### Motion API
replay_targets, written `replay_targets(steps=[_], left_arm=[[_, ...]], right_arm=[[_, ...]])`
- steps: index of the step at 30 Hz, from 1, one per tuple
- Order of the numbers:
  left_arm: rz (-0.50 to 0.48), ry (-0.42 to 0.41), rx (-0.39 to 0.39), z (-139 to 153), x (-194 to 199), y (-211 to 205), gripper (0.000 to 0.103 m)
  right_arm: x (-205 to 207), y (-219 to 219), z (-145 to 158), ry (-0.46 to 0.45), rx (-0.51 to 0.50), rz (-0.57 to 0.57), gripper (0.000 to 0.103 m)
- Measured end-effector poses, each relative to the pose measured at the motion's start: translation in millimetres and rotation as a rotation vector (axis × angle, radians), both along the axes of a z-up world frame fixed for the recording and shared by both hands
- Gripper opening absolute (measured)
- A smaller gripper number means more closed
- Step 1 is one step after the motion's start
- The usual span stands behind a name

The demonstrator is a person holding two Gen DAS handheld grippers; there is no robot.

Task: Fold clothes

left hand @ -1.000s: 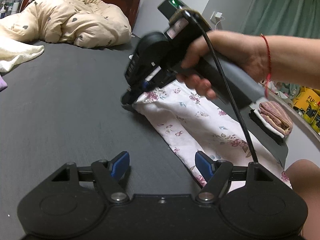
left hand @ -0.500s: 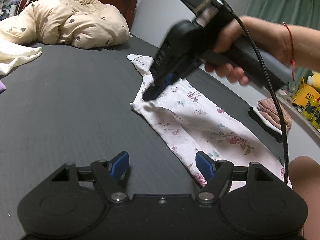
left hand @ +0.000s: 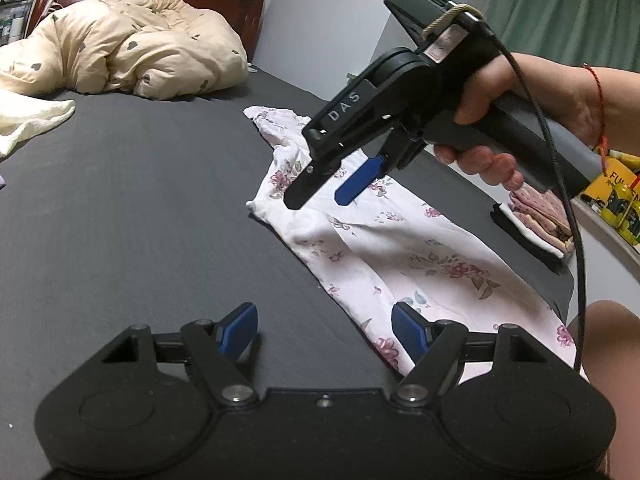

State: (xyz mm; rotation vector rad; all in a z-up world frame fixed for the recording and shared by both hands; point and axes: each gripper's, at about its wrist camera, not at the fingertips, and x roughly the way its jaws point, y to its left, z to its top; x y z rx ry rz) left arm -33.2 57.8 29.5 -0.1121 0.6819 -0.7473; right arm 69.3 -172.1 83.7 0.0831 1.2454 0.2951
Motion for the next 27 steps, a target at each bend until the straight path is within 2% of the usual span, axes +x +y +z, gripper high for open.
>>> replay_targets(steps=[1, 3, 7, 9, 13, 15, 19, 23, 25, 27], left_arm=[[-0.002, -0.001, 0.003, 0, -1, -1, 0.073], [-0.005, -0.005, 0.007, 1, -2, -3, 0.073], [-0.014, -0.009, 0.017, 1, -5, -5, 0.074], [-0.021, -0.010, 0.025, 1, -7, -8, 0.074], [-0.042, -0.031, 0.039, 3, -14, -13, 0.074], [-0.060, -0.053, 0.036, 6, -21, -17, 0.074], [-0.103, -0.089, 0.005, 14, -35, -27, 0.074], [-0.141, -0.101, -0.020, 19, -50, -42, 0.074], [-0.144, -0.093, -0.022, 18, -55, -51, 0.074], [-0.143, -0.077, -0.018, 16, -58, -62, 0.074]], right_arm=[[-4, -2, 0, -0.005, 0.006, -0.002, 0.062], [-8, -1, -5, 0.002, 0.007, -0.005, 0.042], [-13, -4, -25, 0.064, 0.057, -0.053, 0.042], [-16, -2, -27, 0.046, 0.052, -0.057, 0.042], [-24, -16, -5, 0.027, 0.131, -0.090, 0.043], [-32, -28, 13, -0.016, 0.125, -0.100, 0.043], [-47, -82, 37, -0.074, 0.008, -0.193, 0.043], [-55, -156, 34, -0.082, -0.060, -0.367, 0.043], [-58, -184, 27, -0.080, -0.013, -0.416, 0.043], [-58, -194, 18, -0.086, 0.063, -0.432, 0.042]])
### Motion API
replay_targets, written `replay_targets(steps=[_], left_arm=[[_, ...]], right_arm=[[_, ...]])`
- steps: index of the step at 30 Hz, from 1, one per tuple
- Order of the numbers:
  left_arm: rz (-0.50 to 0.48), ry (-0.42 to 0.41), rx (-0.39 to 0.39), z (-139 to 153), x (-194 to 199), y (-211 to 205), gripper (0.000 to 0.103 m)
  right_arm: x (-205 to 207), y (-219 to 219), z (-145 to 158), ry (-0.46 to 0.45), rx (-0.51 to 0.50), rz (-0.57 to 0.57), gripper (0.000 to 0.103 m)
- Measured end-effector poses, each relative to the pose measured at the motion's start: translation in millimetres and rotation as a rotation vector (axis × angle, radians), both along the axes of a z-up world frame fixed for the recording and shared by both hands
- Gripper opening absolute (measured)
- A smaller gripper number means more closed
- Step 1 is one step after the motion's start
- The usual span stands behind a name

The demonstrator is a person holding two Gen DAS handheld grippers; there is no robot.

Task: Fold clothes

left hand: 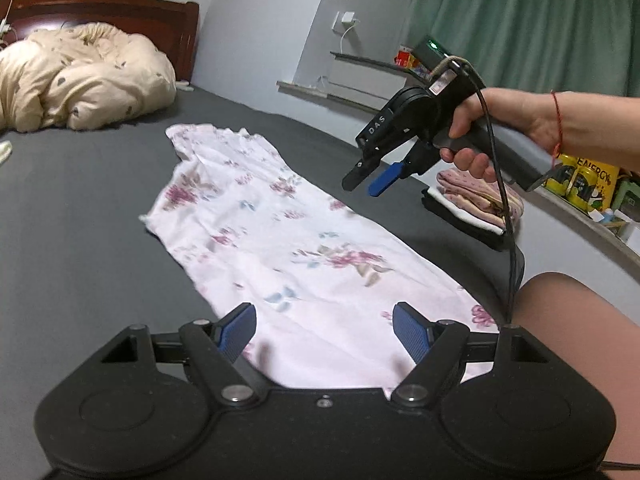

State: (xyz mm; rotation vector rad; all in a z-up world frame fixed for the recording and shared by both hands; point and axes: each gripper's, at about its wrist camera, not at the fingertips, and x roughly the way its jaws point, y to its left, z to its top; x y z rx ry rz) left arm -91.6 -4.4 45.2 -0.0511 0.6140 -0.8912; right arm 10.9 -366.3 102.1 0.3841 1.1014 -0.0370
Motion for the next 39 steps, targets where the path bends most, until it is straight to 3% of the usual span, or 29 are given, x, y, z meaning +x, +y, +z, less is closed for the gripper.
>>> replay_targets(steps=[2, 6, 7, 8, 11, 21, 26, 28, 32, 38, 39], left_arm=[[0.001, 0.019, 0.010, -3, -3, -9, 0.074], [0.009, 0.059, 0.043, -9, -7, -19, 0.074], [0.010, 0.067, 0.057, -11, -9, -20, 0.074], [0.011, 0.076, 0.072, -14, -10, -21, 0.074], [0.020, 0.092, 0.105, -20, -14, -23, 0.075], [0.038, 0.048, 0.154, -21, -27, -28, 0.078], [0.061, 0.074, 0.113, -15, -26, -21, 0.078], [0.063, 0.081, 0.064, -5, -26, -15, 0.078], [0.061, 0.040, -0.017, 18, -24, -9, 0.079], [0.079, 0.040, -0.076, 34, 6, -31, 0.081], [0.088, 0.047, -0.084, 34, 13, -37, 0.081]], right_arm=[[3, 1, -7, -0.015, 0.012, 0.002, 0.042], [15, 12, -18, -0.027, -0.086, 0.038, 0.042], [18, 12, -23, -0.025, -0.093, 0.041, 0.037], [20, 12, -30, -0.016, -0.074, 0.044, 0.013], [22, 2, -49, 0.016, -0.007, 0.026, 0.002], [-6, -35, -62, -0.017, 0.097, -0.047, 0.002], [-15, -51, -53, -0.077, 0.178, -0.064, 0.003], [-21, -64, -44, -0.102, 0.210, -0.085, 0.004], [-17, -78, -11, -0.159, 0.177, -0.034, 0.014], [27, -72, 55, -0.237, 0.138, 0.111, 0.018], [39, -68, 63, -0.241, 0.121, 0.138, 0.035]])
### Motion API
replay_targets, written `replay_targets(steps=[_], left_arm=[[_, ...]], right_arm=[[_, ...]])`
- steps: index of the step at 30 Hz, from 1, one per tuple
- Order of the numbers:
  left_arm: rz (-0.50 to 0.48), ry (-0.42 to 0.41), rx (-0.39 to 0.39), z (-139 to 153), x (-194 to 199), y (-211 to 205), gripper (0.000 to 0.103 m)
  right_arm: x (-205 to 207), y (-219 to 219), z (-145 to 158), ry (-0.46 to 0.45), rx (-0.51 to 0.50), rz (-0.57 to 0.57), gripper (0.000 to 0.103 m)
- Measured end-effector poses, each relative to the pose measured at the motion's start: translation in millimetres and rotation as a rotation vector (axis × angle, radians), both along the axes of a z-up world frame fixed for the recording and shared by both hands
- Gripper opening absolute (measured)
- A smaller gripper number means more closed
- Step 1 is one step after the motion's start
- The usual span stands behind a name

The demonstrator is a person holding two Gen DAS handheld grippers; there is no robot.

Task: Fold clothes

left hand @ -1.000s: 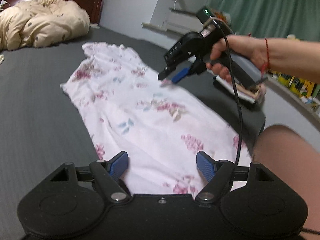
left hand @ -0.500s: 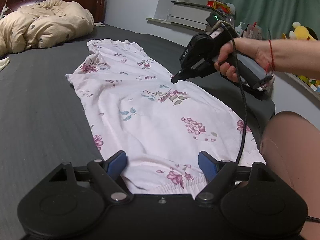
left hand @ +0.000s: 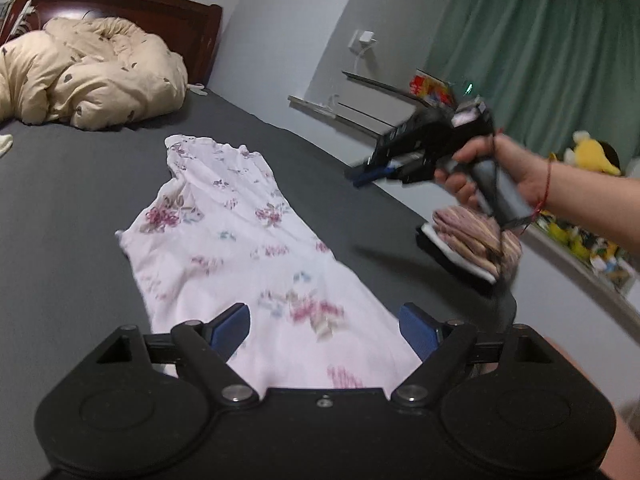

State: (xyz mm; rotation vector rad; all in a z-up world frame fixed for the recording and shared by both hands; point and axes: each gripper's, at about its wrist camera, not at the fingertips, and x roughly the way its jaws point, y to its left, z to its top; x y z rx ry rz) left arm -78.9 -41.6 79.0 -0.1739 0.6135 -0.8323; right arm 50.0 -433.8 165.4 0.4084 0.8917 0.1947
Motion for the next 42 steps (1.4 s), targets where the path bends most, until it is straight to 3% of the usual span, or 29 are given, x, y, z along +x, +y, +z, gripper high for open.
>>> replay_targets(steps=[1, 2, 6, 9, 12, 13, 15, 17, 23, 29, 31, 34, 35, 36, 38, 39, 42], left_arm=[[0.008, 0.007, -0.008, 0, 7, -6, 0.081], [0.019, 0.011, -0.018, -2, 13, -12, 0.081], [0.072, 0.053, -0.049, -12, 37, -30, 0.081], [0.090, 0.072, -0.077, -20, 54, -37, 0.081], [0.108, 0.049, -0.057, -32, 67, -48, 0.081], [0.114, 0.047, -0.047, -37, 71, -51, 0.081], [0.123, 0.082, -0.054, -51, 80, -53, 0.081], [0.129, 0.148, -0.081, -64, 88, -53, 0.081], [0.140, 0.209, -0.179, -78, 93, -41, 0.084], [0.141, 0.207, -0.181, -78, 90, -38, 0.084], [0.142, 0.208, -0.183, -78, 91, -39, 0.084], [0.144, 0.208, -0.182, -78, 92, -41, 0.084], [0.144, 0.208, -0.182, -78, 93, -41, 0.084], [0.144, 0.209, -0.183, -79, 93, -41, 0.084], [0.145, 0.207, -0.181, -78, 92, -41, 0.084], [0.146, 0.206, -0.181, -78, 92, -41, 0.084], [0.149, 0.202, -0.179, -77, 90, -41, 0.084]], right_arm=[[13, 5, 8, -0.009, -0.026, 0.016, 0.051], [24, 9, 14, -0.027, -0.045, 0.020, 0.078], [81, 23, 17, -0.093, -0.135, -0.013, 0.081], [130, 23, -2, -0.057, -0.143, -0.059, 0.080], [178, 21, -28, -0.029, -0.157, -0.087, 0.080], [193, 20, -37, -0.023, -0.163, -0.101, 0.077], [217, 17, -53, -0.007, -0.162, -0.118, 0.060], [239, 12, -68, 0.009, -0.158, -0.131, 0.054], [285, -2, -99, -0.009, -0.189, -0.160, 0.052], [308, -9, -126, 0.017, -0.192, -0.181, 0.052], [311, -13, -133, 0.030, -0.174, -0.187, 0.043], [311, -17, -140, 0.027, -0.154, -0.195, 0.041], [311, -18, -142, 0.022, -0.152, -0.197, 0.035], [311, -19, -143, 0.017, -0.152, -0.200, 0.020], [310, -23, -144, 0.021, -0.129, -0.211, 0.016], [309, -23, -142, 0.016, -0.123, -0.203, 0.002], [307, -21, -136, -0.001, -0.129, -0.180, 0.002]])
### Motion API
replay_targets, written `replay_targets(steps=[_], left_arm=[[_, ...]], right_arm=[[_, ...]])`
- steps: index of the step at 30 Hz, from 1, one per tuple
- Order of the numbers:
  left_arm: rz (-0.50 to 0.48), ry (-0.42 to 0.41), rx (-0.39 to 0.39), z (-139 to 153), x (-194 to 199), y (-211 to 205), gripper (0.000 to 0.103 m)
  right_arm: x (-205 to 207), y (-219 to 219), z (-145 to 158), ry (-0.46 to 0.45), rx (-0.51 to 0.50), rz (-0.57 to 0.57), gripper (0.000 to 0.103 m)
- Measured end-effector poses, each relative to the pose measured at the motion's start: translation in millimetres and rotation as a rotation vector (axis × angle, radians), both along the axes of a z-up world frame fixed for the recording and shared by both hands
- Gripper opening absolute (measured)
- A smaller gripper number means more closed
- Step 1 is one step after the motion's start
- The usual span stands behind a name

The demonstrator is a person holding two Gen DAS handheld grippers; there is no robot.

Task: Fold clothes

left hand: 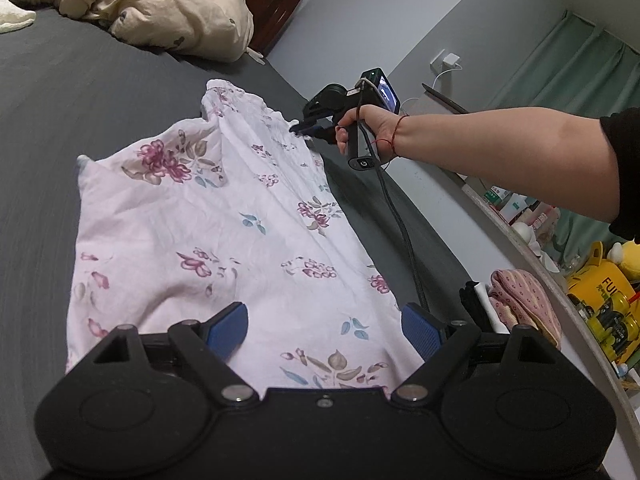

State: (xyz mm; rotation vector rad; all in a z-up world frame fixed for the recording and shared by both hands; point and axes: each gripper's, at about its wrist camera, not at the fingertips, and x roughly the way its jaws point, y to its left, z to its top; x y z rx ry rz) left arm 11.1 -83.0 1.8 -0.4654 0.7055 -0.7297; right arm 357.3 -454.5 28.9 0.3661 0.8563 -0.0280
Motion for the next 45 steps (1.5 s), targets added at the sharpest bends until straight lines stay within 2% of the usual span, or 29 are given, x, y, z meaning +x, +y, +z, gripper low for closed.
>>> replay_targets(steps=[4, 6, 10, 13, 16, 18, 21, 25, 28, 29, 32, 34, 45], left_arm=[[-0.012, -0.003, -0.013, 2, -4, 1, 0.084], [-0.049, -0.014, -0.025, 4, -9, 0, 0.084], [-0.119, -0.054, -0.018, 11, -23, -8, 0.084], [-0.158, -0.050, -0.029, 10, -28, -15, 0.084], [-0.166, -0.033, -0.034, 7, -27, -15, 0.084], [-0.166, -0.009, -0.047, 3, -25, -13, 0.084], [-0.166, 0.002, -0.061, 0, -24, -12, 0.084], [-0.166, -0.014, -0.044, 2, -27, -15, 0.084], [-0.163, -0.020, -0.038, 2, -28, -16, 0.084], [-0.161, -0.021, -0.037, 2, -29, -16, 0.084], [-0.156, -0.027, -0.030, 3, -30, -16, 0.084], [-0.153, -0.031, -0.023, 3, -31, -17, 0.084], [-0.139, -0.034, -0.017, 3, -33, -16, 0.084]], right_arm=[[-3, -3, 13, -0.024, -0.030, -0.009, 0.002], [-2, -7, 16, -0.016, -0.031, -0.014, 0.002], [-2, -13, 10, 0.015, -0.044, -0.054, 0.002], [-2, -17, 0, 0.042, -0.039, -0.081, 0.002], [-6, -19, -1, 0.005, -0.042, -0.110, 0.003], [-10, -24, 2, -0.004, -0.011, -0.117, 0.012], [-20, -37, 12, -0.029, 0.041, -0.126, 0.015], [-46, -55, 22, -0.004, 0.133, -0.075, 0.015], [-80, -55, 22, 0.036, 0.245, 0.046, 0.015], [-91, -51, 22, 0.044, 0.254, 0.086, 0.016], [-122, -36, 18, 0.094, 0.230, 0.169, 0.016], [-136, -28, 14, 0.119, 0.251, 0.194, 0.016], [-149, -9, 4, 0.147, 0.187, 0.176, 0.016]])
